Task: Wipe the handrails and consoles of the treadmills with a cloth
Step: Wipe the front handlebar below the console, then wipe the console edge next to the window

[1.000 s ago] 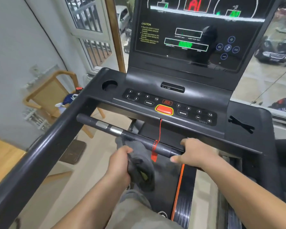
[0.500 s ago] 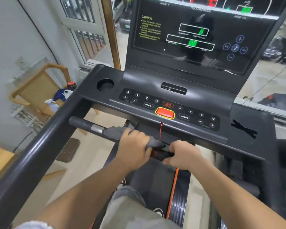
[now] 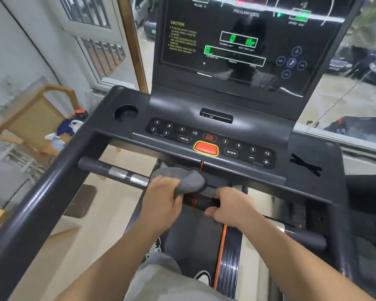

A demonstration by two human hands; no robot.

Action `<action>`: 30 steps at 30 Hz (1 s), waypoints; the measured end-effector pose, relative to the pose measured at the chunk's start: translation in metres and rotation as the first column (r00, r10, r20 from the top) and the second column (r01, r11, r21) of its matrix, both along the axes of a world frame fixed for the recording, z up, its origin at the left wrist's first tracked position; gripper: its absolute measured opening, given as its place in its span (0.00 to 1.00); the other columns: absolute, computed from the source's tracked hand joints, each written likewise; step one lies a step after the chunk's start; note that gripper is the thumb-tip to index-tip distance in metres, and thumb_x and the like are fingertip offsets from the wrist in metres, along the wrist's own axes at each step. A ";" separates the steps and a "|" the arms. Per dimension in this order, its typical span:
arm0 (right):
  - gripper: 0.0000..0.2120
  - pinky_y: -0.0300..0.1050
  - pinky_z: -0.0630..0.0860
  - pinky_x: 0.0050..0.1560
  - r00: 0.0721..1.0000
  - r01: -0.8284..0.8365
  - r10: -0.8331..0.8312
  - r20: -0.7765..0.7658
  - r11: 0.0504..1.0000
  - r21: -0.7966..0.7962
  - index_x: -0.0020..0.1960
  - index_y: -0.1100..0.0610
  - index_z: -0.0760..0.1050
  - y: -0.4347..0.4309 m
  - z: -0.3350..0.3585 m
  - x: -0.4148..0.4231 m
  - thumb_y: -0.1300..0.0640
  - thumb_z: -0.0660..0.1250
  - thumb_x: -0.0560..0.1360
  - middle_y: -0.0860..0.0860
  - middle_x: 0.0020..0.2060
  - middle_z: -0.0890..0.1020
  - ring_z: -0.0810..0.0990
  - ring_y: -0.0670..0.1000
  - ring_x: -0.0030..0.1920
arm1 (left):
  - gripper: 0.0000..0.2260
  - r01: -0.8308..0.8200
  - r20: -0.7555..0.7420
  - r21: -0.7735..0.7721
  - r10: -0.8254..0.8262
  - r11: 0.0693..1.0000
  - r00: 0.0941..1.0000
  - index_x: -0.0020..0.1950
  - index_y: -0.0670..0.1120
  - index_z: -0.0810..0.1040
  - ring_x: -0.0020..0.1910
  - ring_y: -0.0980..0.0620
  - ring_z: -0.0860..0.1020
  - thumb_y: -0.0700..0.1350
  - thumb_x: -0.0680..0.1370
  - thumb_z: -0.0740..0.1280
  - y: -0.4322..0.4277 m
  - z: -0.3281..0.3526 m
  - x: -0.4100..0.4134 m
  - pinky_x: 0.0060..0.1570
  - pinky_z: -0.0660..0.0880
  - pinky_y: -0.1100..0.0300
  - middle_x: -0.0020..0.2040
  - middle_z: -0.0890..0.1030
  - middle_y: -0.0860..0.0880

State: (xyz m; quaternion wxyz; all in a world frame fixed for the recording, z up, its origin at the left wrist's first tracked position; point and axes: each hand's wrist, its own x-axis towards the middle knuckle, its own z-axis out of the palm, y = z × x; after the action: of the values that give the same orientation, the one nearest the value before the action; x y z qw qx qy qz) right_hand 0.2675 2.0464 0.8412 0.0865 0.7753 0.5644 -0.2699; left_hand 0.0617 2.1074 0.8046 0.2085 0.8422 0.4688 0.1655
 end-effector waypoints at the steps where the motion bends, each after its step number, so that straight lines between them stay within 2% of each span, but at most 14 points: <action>1: 0.17 0.46 0.78 0.48 1.000 -0.008 0.008 0.004 1.000 0.007 0.54 0.46 0.78 -0.001 0.000 -0.001 0.36 0.71 0.73 0.44 0.47 0.82 0.82 0.51 0.49 | 0.06 -0.067 0.075 -0.056 0.071 0.996 0.995 0.44 0.50 0.78 0.45 0.49 0.77 0.46 0.75 0.61 -0.012 0.002 -0.005 0.48 0.73 0.52 0.42 0.82 0.53; 3: 0.16 0.46 0.77 0.48 0.999 -0.031 0.031 0.022 0.999 0.023 0.53 0.46 0.77 -0.004 -0.002 -0.001 0.35 0.69 0.73 0.44 0.49 0.82 0.82 0.51 0.53 | 0.04 -0.219 0.156 -0.156 0.243 0.963 0.957 0.45 0.53 0.77 0.44 0.50 0.79 0.47 0.78 0.63 -0.035 0.003 -0.009 0.45 0.75 0.52 0.41 0.82 0.54; 5: 0.18 0.46 0.77 0.49 1.000 -0.021 0.021 -0.015 0.999 0.046 0.53 0.46 0.77 -0.011 -0.004 0.003 0.33 0.67 0.74 0.44 0.49 0.82 0.82 0.51 0.55 | 0.05 -0.326 0.213 -0.376 0.424 0.867 0.880 0.47 0.55 0.77 0.47 0.48 0.82 0.50 0.80 0.63 -0.045 0.003 -0.006 0.48 0.77 0.52 0.43 0.83 0.54; 7: 0.24 0.48 0.76 0.58 0.996 0.026 -0.020 -0.083 0.997 0.069 0.63 0.46 0.77 -0.023 -0.003 0.013 0.31 0.64 0.76 0.45 0.59 0.82 0.79 0.51 0.63 | 0.10 -0.339 0.339 -0.526 0.558 0.780 0.758 0.52 0.58 0.80 0.53 0.48 0.83 0.56 0.79 0.61 -0.041 0.018 0.004 0.56 0.79 0.48 0.48 0.85 0.55; 10: 0.33 0.50 0.72 0.68 0.994 0.072 -0.061 -0.095 0.990 0.119 0.77 0.48 0.68 -0.054 0.005 0.041 0.32 0.64 0.77 0.46 0.71 0.74 0.73 0.51 0.71 | 0.11 -0.369 0.465 -0.441 0.560 0.818 0.685 0.48 0.55 0.80 0.50 0.53 0.82 0.57 0.80 0.60 -0.032 0.064 0.034 0.52 0.76 0.54 0.44 0.84 0.56; 12: 0.34 0.49 0.73 0.67 0.988 0.136 -0.126 -0.091 0.985 0.109 0.77 0.48 0.68 -0.079 0.010 0.065 0.34 0.67 0.76 0.47 0.71 0.74 0.73 0.51 0.70 | 0.09 -0.284 0.503 -0.305 0.407 0.909 0.762 0.46 0.52 0.77 0.46 0.51 0.80 0.52 0.83 0.61 -0.036 0.092 0.060 0.45 0.72 0.55 0.42 0.82 0.55; 14: 0.34 0.50 0.73 0.66 0.975 0.219 -0.216 -0.046 0.972 0.081 0.75 0.50 0.70 -0.107 0.012 0.090 0.36 0.69 0.75 0.48 0.70 0.74 0.73 0.51 0.70 | 0.07 -0.107 0.378 -0.042 0.115 0.993 0.919 0.46 0.52 0.73 0.42 0.46 0.78 0.50 0.83 0.62 -0.048 0.098 0.086 0.41 0.72 0.52 0.40 0.80 0.53; 16: 0.31 0.51 0.75 0.64 0.963 0.266 -0.269 0.033 0.961 0.072 0.72 0.50 0.72 -0.133 0.011 0.113 0.38 0.71 0.73 0.48 0.67 0.75 0.73 0.52 0.68 | 0.05 0.151 0.133 0.121 -0.167 0.981 0.977 0.47 0.52 0.74 0.44 0.43 0.78 0.51 0.81 0.63 -0.063 0.074 0.112 0.41 0.72 0.50 0.41 0.81 0.52; 18: 0.27 0.51 0.76 0.60 0.951 0.301 -0.305 0.057 0.951 0.068 0.69 0.49 0.73 -0.154 0.007 0.128 0.41 0.72 0.73 0.47 0.63 0.76 0.74 0.51 0.66 | 0.12 0.403 -0.205 0.056 -0.385 0.913 0.900 0.56 0.54 0.77 0.55 0.43 0.79 0.58 0.78 0.62 -0.084 0.032 0.132 0.54 0.74 0.48 0.52 0.83 0.51; 20: 0.20 0.50 0.77 0.57 0.951 0.301 -0.305 0.045 0.950 0.079 0.65 0.48 0.74 -0.165 0.001 0.134 0.46 0.71 0.74 0.45 0.59 0.76 0.75 0.50 0.63 | 0.29 0.530 -0.457 0.038 -0.457 0.847 0.763 0.74 0.57 0.71 0.65 0.42 0.75 0.64 0.75 0.59 -0.094 -0.007 0.140 0.67 0.68 0.40 0.66 0.78 0.50; 23: 0.12 0.48 0.76 0.50 0.954 0.279 -0.292 0.074 0.949 0.144 0.57 0.49 0.76 -0.163 -0.011 0.137 0.47 0.69 0.76 0.46 0.53 0.77 0.76 0.51 0.59 | 0.34 0.613 -0.526 0.099 -0.482 0.784 0.701 0.81 0.57 0.62 0.63 0.42 0.74 0.66 0.75 0.57 -0.080 -0.024 0.138 0.65 0.70 0.41 0.67 0.76 0.49; 25: 0.10 0.46 0.74 0.46 0.945 0.292 -0.313 0.101 0.940 0.175 0.53 0.49 0.77 -0.157 -0.013 0.141 0.48 0.70 0.74 0.46 0.50 0.78 0.78 0.52 0.55 | 0.34 0.676 -0.578 0.106 -0.508 0.729 0.638 0.81 0.57 0.61 0.57 0.43 0.76 0.66 0.76 0.55 -0.067 -0.022 0.139 0.56 0.76 0.44 0.63 0.77 0.49; 27: 0.11 0.45 0.74 0.45 0.943 0.292 -0.316 0.109 0.937 0.190 0.53 0.48 0.79 -0.155 -0.014 0.145 0.47 0.72 0.72 0.45 0.48 0.79 0.78 0.51 0.52 | 0.31 0.675 -0.658 0.051 -0.484 0.736 0.577 0.79 0.57 0.62 0.53 0.44 0.78 0.66 0.77 0.49 -0.060 -0.013 0.147 0.48 0.77 0.48 0.59 0.78 0.49; 30: 0.11 0.44 0.76 0.48 0.948 0.260 -0.296 0.117 0.932 0.254 0.55 0.47 0.79 -0.160 -0.016 0.144 0.46 0.72 0.74 0.44 0.49 0.80 0.78 0.49 0.53 | 0.26 0.494 -0.539 -0.133 -0.481 0.859 0.691 0.68 0.53 0.73 0.56 0.42 0.81 0.65 0.83 0.45 -0.052 -0.004 0.180 0.50 0.76 0.50 0.58 0.82 0.48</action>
State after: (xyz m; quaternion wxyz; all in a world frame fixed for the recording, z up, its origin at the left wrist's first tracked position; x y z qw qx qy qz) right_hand 0.4115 1.8867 0.8248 -0.0019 0.8707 0.4682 -0.1503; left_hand 0.2422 2.0554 0.8009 0.0905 0.9490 0.2664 -0.1420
